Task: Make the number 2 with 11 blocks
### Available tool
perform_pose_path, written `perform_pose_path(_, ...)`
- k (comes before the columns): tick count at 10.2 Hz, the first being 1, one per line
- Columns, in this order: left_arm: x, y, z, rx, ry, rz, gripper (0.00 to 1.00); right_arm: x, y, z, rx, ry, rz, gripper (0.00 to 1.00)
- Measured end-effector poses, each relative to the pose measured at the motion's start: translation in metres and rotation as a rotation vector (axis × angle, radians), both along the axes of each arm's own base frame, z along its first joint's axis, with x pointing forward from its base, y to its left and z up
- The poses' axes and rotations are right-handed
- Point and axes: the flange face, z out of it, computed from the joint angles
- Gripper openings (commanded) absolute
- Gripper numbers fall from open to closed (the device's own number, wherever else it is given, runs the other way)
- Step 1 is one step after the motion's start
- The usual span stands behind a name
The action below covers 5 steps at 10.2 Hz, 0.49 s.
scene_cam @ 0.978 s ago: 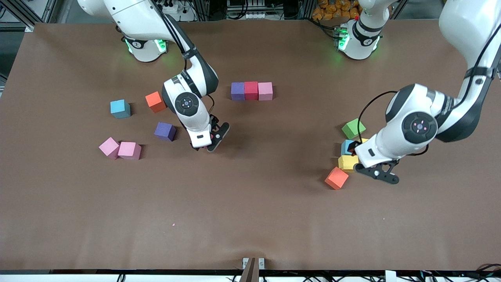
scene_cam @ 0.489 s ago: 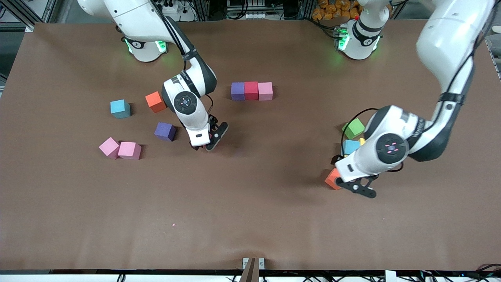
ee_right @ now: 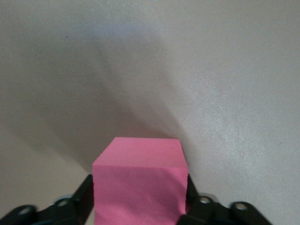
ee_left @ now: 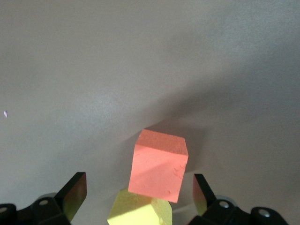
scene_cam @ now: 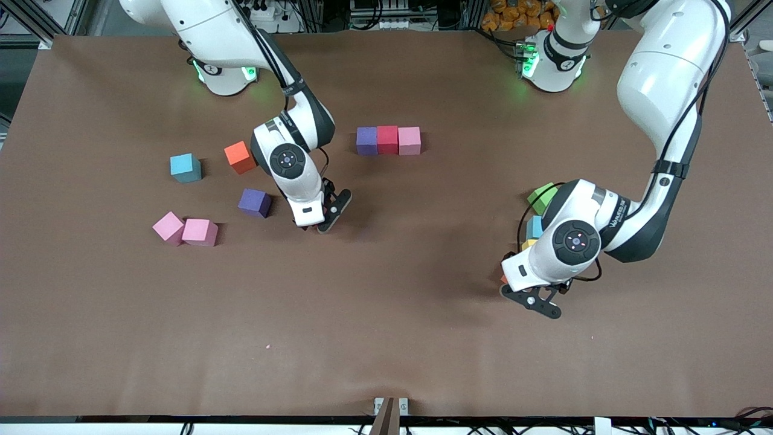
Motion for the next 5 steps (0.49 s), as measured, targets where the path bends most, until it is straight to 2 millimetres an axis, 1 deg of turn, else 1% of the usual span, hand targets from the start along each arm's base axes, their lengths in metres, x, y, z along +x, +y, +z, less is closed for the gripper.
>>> perform_pose_path(3,0.002,0.002,-0.024,-0.012,0.019,-0.046,1.0,-0.002,0.013,0.006,0.009,-0.014,-0.002,0.47)
perform_pose_path(5,0.002,0.004,-0.03,-0.012,0.028,-0.044,1.0,-0.006,0.028,0.014,0.017,-0.028,-0.063,0.47)
